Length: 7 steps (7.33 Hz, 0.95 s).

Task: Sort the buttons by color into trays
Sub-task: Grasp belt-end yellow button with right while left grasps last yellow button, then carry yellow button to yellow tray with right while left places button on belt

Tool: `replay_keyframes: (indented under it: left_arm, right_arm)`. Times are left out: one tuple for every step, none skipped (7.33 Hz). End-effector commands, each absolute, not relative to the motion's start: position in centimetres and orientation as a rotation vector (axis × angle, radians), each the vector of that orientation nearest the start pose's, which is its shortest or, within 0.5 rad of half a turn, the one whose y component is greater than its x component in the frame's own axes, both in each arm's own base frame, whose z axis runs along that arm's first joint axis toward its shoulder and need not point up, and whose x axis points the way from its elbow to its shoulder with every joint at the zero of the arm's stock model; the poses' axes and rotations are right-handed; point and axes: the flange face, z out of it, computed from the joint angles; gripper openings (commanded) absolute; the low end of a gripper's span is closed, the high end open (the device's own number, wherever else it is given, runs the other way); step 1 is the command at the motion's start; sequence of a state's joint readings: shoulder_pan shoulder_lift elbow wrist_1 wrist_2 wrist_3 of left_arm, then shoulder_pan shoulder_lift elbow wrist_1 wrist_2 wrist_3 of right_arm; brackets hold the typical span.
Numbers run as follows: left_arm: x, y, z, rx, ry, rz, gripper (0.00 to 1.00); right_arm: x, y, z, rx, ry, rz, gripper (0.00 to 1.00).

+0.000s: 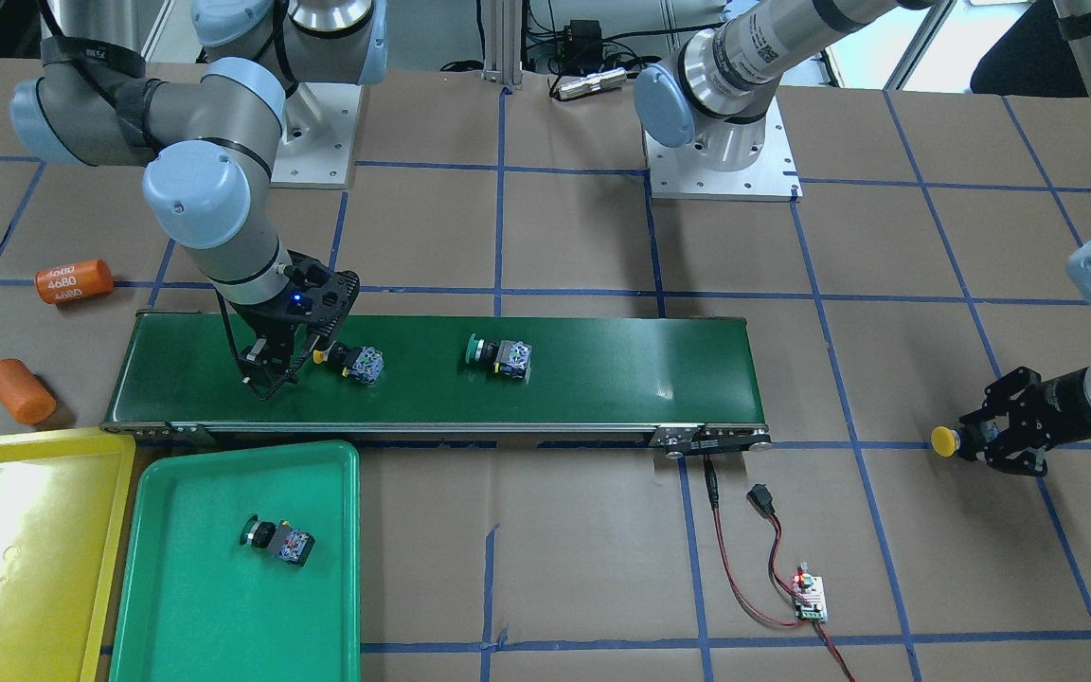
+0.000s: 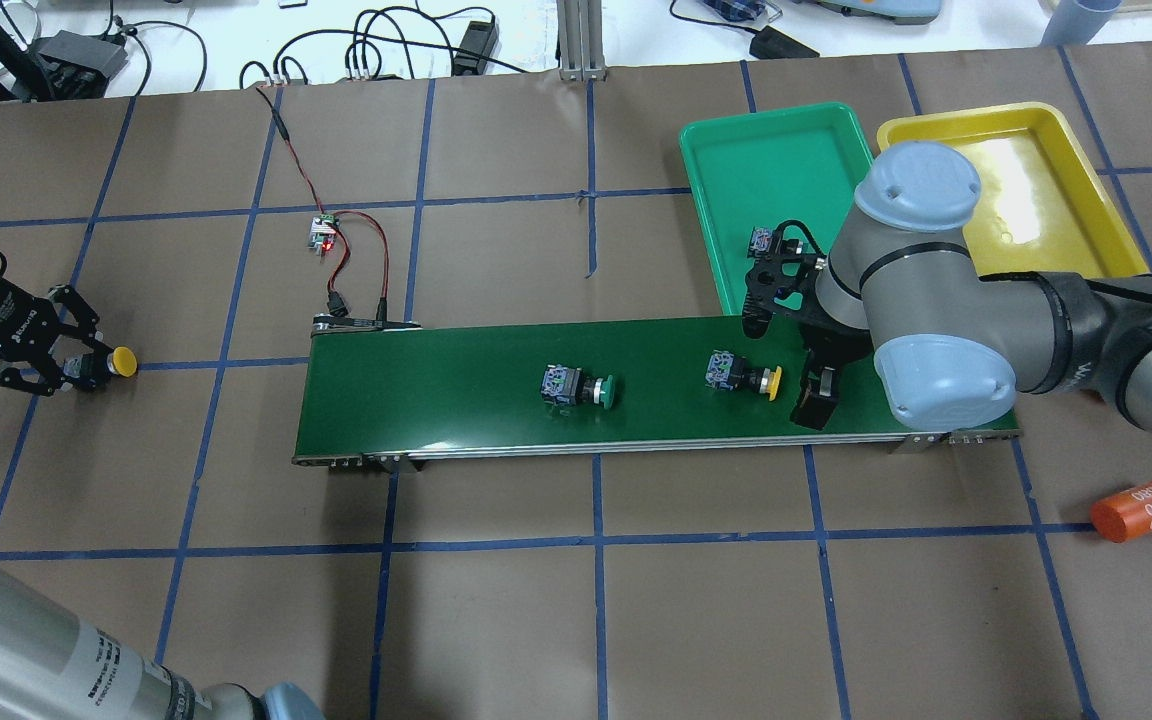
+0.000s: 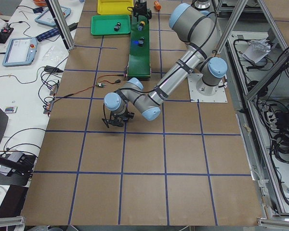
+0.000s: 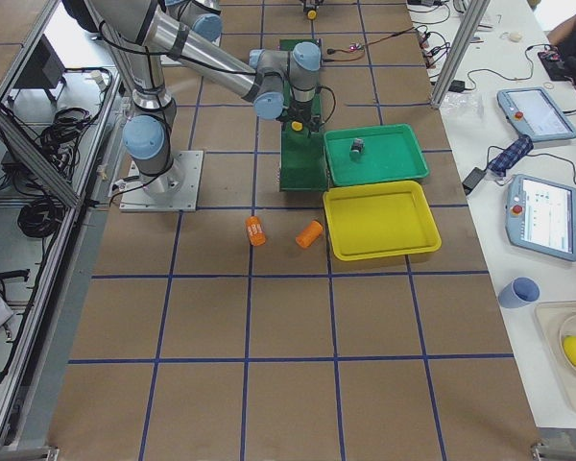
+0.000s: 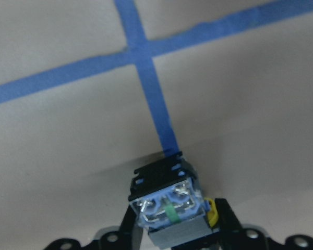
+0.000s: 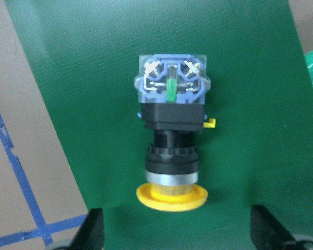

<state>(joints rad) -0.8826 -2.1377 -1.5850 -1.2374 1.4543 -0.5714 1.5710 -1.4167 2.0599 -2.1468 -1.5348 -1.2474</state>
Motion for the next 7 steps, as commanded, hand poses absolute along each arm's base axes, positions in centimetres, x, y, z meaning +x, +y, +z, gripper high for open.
replay_keyframes:
  left_arm:
    - [28.3, -58.2, 20.6, -1.932, 2.609, 0.346, 0.23]
    - [25.8, -58.0, 22.4, -1.923, 2.616, 0.343, 0.23]
    - [23.1, -57.0, 24.1, -1.904, 2.628, 0.409, 0.22]
    - [19.3, -56.6, 25.7, -1.881, 2.645, 0.402, 0.22]
    - [14.0, -56.2, 26.9, -1.847, 2.673, 0.410, 0.23]
    - [8.8, -54.8, 26.7, -1.839, 2.732, 0.478, 0.23]
    - [4.0, -52.6, 25.9, -1.890, 2.713, 0.550, 0.23]
  right_arm:
    - [14.1, -47.2, 24.0, -1.814, 2.489, 0.055, 1.00]
    - [14.1, -47.2, 24.0, -1.817, 2.488, 0.053, 1.00]
    - [14.1, -47.3, 23.9, -1.825, 2.480, 0.044, 0.93]
    - [13.8, -47.6, 24.1, -1.843, 2.497, 0.067, 0.50]
    - [13.4, -47.4, 24.4, -1.864, 2.524, 0.095, 0.35]
    - [13.2, -47.6, 24.6, -1.879, 2.534, 0.112, 0.30]
    - [13.2, -48.2, 24.7, -1.944, 2.481, 0.116, 0.29]
